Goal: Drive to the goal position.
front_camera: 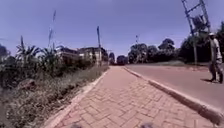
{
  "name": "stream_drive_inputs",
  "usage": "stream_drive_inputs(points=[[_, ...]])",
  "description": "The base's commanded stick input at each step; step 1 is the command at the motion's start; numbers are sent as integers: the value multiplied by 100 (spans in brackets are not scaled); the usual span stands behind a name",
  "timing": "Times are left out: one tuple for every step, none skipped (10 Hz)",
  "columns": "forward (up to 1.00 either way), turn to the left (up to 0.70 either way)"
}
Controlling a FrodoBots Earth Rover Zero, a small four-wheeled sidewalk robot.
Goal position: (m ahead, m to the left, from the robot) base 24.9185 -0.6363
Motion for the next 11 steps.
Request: stream_drive_inputs(points=[[85, 0], [85, -34], [85, -34], [85, 0], [85, 0], [85, 0], [85, 0], [85, 0], [85, 0], [85, 0], [85, 0]])
